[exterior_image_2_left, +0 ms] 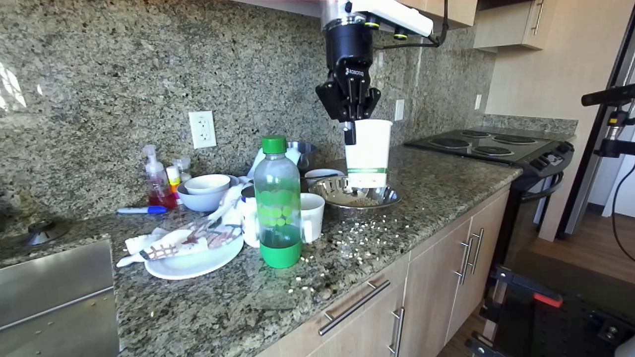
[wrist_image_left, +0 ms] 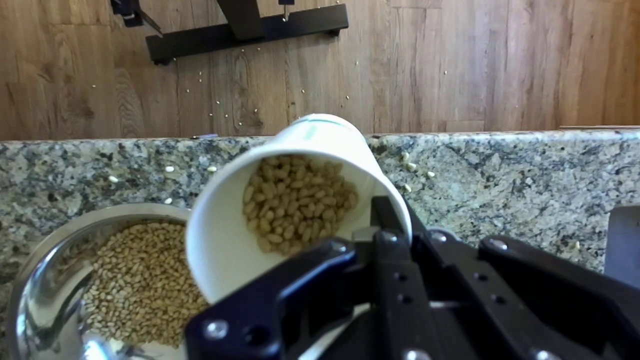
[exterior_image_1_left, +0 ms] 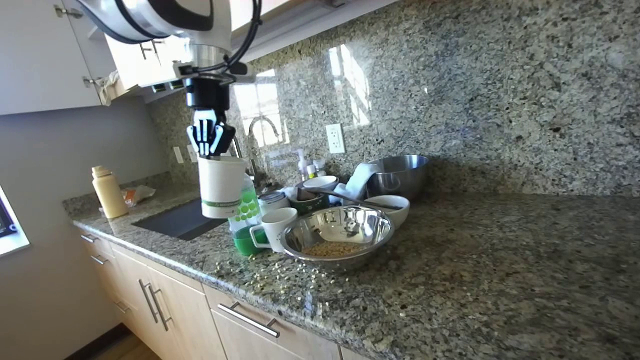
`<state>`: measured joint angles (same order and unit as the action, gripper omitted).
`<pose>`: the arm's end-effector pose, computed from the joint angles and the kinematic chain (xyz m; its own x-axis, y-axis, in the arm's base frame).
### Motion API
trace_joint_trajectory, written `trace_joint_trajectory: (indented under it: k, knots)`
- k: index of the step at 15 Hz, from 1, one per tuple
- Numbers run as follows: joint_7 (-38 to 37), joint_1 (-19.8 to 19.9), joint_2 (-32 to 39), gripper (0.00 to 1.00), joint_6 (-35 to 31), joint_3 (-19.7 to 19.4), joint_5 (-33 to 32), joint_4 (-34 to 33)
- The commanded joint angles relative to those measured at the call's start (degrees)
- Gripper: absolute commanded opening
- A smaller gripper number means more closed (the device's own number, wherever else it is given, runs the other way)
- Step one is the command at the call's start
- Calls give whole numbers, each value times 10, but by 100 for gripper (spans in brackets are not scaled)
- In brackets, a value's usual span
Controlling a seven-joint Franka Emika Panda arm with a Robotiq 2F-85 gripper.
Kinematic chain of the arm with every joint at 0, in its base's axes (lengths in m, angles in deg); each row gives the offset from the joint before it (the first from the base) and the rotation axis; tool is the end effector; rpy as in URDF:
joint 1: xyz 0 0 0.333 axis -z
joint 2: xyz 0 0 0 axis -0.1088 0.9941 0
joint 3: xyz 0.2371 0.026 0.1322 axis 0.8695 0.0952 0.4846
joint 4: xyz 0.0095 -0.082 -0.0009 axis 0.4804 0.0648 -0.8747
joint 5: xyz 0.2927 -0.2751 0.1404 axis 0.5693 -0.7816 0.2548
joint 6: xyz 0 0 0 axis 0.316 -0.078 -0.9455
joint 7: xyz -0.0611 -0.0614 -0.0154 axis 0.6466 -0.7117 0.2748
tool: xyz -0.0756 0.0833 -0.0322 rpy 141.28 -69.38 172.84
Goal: Pick up the white cup, pour some of its contents in the silver dish and put the cup back on the countertop.
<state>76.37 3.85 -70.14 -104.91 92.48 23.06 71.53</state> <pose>0.5089 0.0630 0.3541 0.9724 -0.1543 -0.1750 -0.1751 -0.9784 -0.1102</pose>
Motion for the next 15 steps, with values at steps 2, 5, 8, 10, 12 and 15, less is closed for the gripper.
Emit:
trace_joint_trajectory:
  k: [2, 5, 8, 10, 12, 15]
  knots:
    - [-53, -25, -14, 2, -30, 39, -13, 18]
    - [-80, -42, -7, 1, -43, 62, -13, 11]
    - [-101, -56, 5, 1, -69, 83, -20, 4]
    - [-118, -65, 16, 1, -100, 96, -28, 2]
    - [-126, -71, 29, 1, -132, 103, -33, -3]
    - [-109, -75, 27, 3, -133, 97, -24, 2]
